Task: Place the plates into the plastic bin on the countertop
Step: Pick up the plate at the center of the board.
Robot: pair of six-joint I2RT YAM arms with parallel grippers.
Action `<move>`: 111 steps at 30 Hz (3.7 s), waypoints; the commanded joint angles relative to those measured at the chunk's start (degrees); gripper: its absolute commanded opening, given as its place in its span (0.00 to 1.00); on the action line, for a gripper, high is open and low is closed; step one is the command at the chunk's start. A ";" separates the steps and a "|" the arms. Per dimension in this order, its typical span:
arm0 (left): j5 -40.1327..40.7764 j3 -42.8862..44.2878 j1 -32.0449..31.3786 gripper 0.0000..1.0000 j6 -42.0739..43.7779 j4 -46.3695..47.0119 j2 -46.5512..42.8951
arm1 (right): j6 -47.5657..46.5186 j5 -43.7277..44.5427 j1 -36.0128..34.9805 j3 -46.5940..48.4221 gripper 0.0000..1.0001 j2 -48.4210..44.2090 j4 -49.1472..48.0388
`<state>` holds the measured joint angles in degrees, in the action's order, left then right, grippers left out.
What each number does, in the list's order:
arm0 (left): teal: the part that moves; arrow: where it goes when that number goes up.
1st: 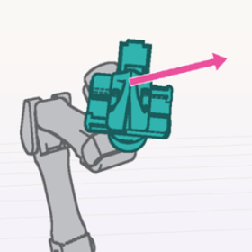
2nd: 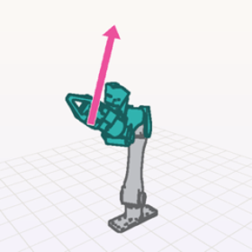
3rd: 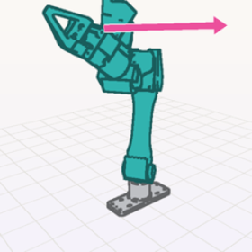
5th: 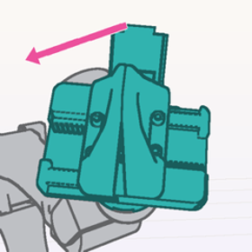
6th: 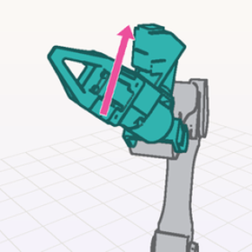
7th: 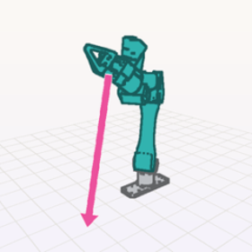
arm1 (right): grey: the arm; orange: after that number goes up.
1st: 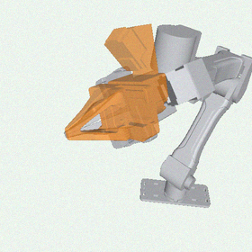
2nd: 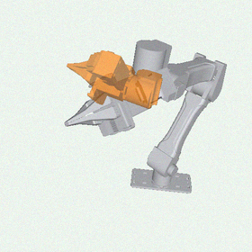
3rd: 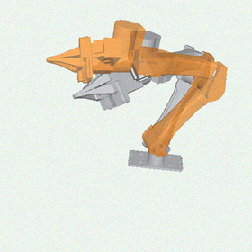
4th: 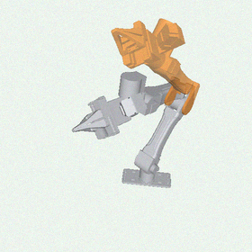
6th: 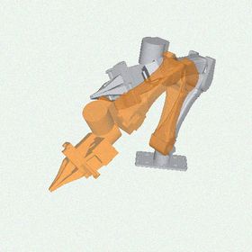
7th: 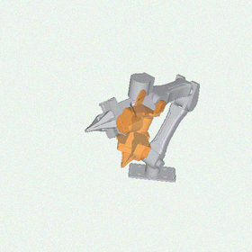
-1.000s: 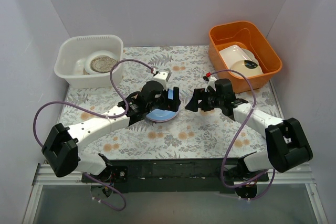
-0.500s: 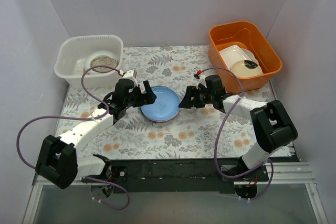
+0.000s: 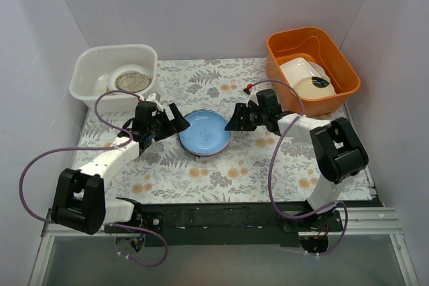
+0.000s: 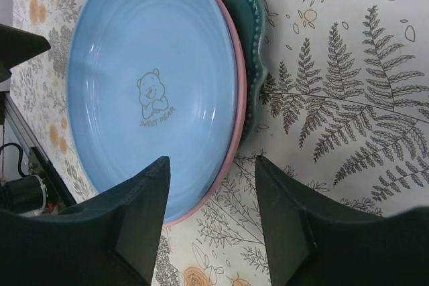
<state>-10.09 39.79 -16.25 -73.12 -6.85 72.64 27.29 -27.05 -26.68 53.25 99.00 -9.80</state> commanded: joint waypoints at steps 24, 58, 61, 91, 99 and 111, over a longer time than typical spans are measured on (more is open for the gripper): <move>-9.94 2.31 0.43 0.93 0.62 -0.88 -5.05 | -0.83 -1.43 -1.01 5.98 0.01 6.03 2.77; -24.45 -3.31 -0.36 0.57 -2.99 8.96 4.44 | 0.05 -1.25 -1.01 3.35 0.01 3.74 0.84; -23.58 -3.49 -0.71 0.33 -3.08 9.14 3.22 | 0.22 -1.52 -1.01 3.44 0.01 3.92 0.66; -17.16 -0.24 -0.71 0.00 -2.38 8.17 6.37 | 1.37 -0.73 -0.83 -2.63 0.59 -8.38 -2.86; -14.96 1.69 -0.71 0.00 -2.73 7.20 3.39 | 0.40 1.73 -0.75 -4.56 0.80 -15.23 -3.65; -6.62 5.65 -0.01 0.00 -2.73 -1.32 -4.08 | -0.39 -0.02 -0.75 -6.49 0.83 -18.23 -4.96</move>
<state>-20.47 43.03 -16.67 -75.83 -5.58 72.36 28.03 -25.91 -27.49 48.27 82.94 -12.25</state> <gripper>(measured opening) 0.151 0.827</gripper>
